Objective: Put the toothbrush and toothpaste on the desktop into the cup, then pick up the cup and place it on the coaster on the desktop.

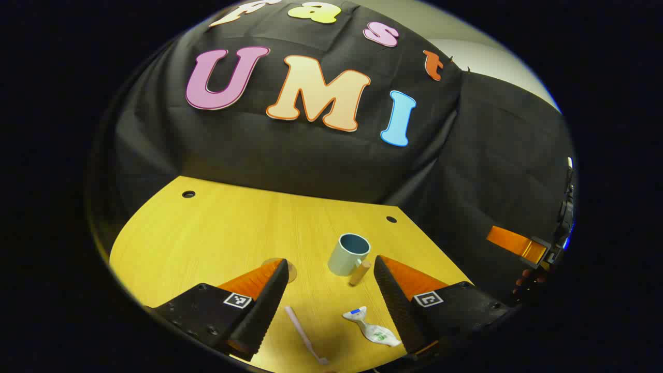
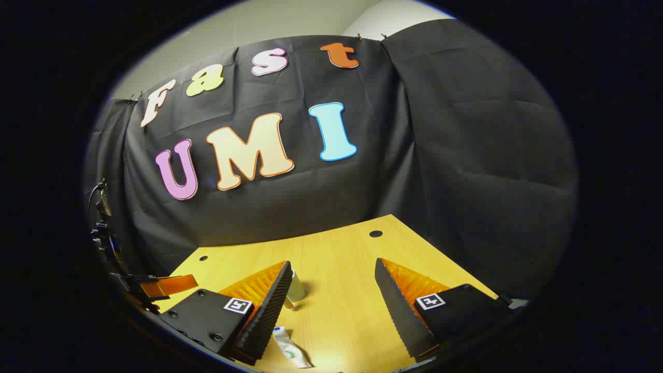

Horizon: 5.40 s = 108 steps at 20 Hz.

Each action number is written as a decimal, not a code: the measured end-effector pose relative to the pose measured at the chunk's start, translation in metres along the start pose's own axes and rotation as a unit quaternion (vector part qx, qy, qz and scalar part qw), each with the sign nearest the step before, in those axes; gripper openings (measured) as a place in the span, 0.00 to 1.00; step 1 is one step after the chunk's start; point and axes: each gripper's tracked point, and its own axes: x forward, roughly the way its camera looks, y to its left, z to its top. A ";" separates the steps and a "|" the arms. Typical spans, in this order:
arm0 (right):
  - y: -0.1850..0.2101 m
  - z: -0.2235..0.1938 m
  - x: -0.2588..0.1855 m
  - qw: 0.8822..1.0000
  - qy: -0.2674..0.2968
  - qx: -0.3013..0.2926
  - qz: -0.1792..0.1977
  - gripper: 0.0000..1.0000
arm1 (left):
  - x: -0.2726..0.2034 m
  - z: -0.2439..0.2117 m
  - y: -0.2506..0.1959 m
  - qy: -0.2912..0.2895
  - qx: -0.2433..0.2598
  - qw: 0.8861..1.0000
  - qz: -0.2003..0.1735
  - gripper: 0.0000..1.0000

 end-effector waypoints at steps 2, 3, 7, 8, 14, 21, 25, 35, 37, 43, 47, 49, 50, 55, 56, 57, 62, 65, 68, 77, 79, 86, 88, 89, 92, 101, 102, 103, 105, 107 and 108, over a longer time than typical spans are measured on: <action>0.002 0.004 0.003 1.000 -0.001 -0.001 0.003 0.99 | 0.003 -0.005 -0.001 0.007 -0.007 1.000 -0.002 0.97; 0.002 0.002 0.004 1.000 0.000 -0.001 0.004 0.99 | 0.004 -0.005 -0.001 0.009 -0.008 1.000 -0.001 0.97; 0.009 -0.011 0.009 1.000 0.018 -0.008 0.010 0.99 | 0.005 -0.005 0.002 0.008 -0.005 1.000 0.005 0.97; 0.010 -0.016 0.010 1.000 0.021 -0.013 0.009 0.99 | 0.004 -0.005 0.003 0.007 -0.002 1.000 0.006 0.97; 0.016 -0.027 0.009 0.999 0.033 -0.017 0.018 0.99 | 0.000 -0.012 0.011 0.016 0.004 1.000 0.026 0.97; 0.019 -0.035 0.012 0.999 0.044 -0.012 0.024 0.98 | -0.003 -0.015 0.017 0.021 -0.006 0.999 0.035 0.97; 0.020 -0.040 0.012 0.998 0.049 -0.015 0.021 0.99 | 0.000 -0.018 0.015 0.025 -0.006 0.999 0.032 0.97; 0.015 -0.058 0.012 0.997 0.068 -0.024 0.014 0.98 | -0.003 -0.020 0.020 0.024 0.005 0.999 0.036 0.97; 0.018 -0.063 0.015 0.997 0.076 -0.022 0.021 0.95 | -0.006 -0.020 0.025 0.023 0.004 0.999 0.043 0.97; 0.038 -0.097 0.027 0.987 0.147 -0.030 0.056 0.99 | -0.019 -0.034 0.049 0.042 -0.011 0.996 0.078 0.97; 0.067 -0.127 0.036 0.973 0.204 -0.059 0.091 0.99 | -0.035 -0.047 0.072 0.058 -0.017 0.992 0.111 0.97; 0.083 -0.150 0.037 0.962 0.239 -0.076 0.109 0.99 | -0.042 -0.054 0.085 0.066 -0.020 0.989 0.128 0.97; 0.091 -0.161 0.036 0.956 0.255 -0.086 0.118 0.95 | -0.047 -0.056 0.092 0.068 -0.023 0.988 0.136 0.97; 0.122 -0.209 0.038 0.929 0.319 -0.112 0.147 0.95 | -0.061 -0.071 0.120 0.082 -0.047 0.982 0.166 0.97; 0.126 -0.222 0.035 0.921 0.340 -0.113 0.151 0.95 | -0.065 -0.075 0.127 0.085 -0.051 0.980 0.173 0.98; 0.128 -0.233 0.034 0.915 0.356 -0.115 0.150 0.95 | -0.068 -0.077 0.132 0.086 -0.054 0.979 0.178 0.98; 0.127 -0.273 0.026 0.878 0.431 -0.156 0.140 0.95 | -0.081 -0.087 0.154 0.095 -0.057 0.975 0.194 0.98; 0.125 -0.288 0.022 0.855 0.472 -0.172 0.128 0.99 | -0.087 -0.094 0.164 0.104 -0.061 0.973 0.198 0.98; 0.122 -0.296 0.022 0.838 0.502 -0.179 0.116 0.99 | -0.093 -0.103 0.173 0.116 -0.059 0.971 0.201 0.98; 0.110 -0.309 0.025 0.807 0.550 -0.200 0.077 0.65 | -0.101 -0.114 0.199 0.132 -0.076 0.963 0.222 0.98; 0.105 -0.312 0.026 0.801 0.555 -0.212 0.072 0.45 | -0.102 -0.114 0.202 0.135 -0.072 0.963 0.224 0.98; 0.106 -0.315 0.026 0.790 0.568 -0.222 0.065 0.38 | -0.093 -0.117 0.199 0.142 -0.072 0.964 0.214 0.95; 0.104 -0.316 0.027 0.789 0.568 -0.228 0.061 0.29 | -0.091 -0.118 0.197 0.143 -0.074 0.964 0.210 0.95; 0.104 -0.317 0.026 0.787 0.569 -0.230 0.059 0.23 | -0.089 -0.119 0.196 0.144 -0.074 0.964 0.209 0.95; 0.104 -0.316 0.026 0.786 0.568 -0.230 0.075 0.18 | -0.086 -0.119 0.195 0.148 -0.074 0.964 0.206 0.95; 0.103 -0.311 0.026 0.806 0.564 -0.136 0.117 0.11 | -0.060 -0.127 0.167 0.201 -0.071 0.960 0.180 0.95; 0.103 -0.311 0.026 0.810 0.560 -0.121 0.121 0.11 | -0.054 -0.129 0.160 0.211 -0.072 0.959 0.175 0.95; 0.101 -0.310 0.023 0.811 0.562 -0.109 0.122 0.11 | -0.048 -0.132 0.152 0.223 -0.073 0.957 0.169 0.95; 0.099 -0.312 0.019 0.815 0.559 -0.087 0.122 0.11 | -0.038 -0.143 0.136 0.261 -0.081 0.948 0.160 0.94; 0.101 -0.309 0.017 0.823 0.549 -0.060 0.133 0.11 | -0.033 -0.154 0.123 0.302 -0.092 0.936 0.157 0.95; 0.102 -0.310 0.015 0.825 0.546 -0.052 0.138 0.11 | -0.028 -0.160 0.117 0.321 -0.097 0.929 0.158 0.95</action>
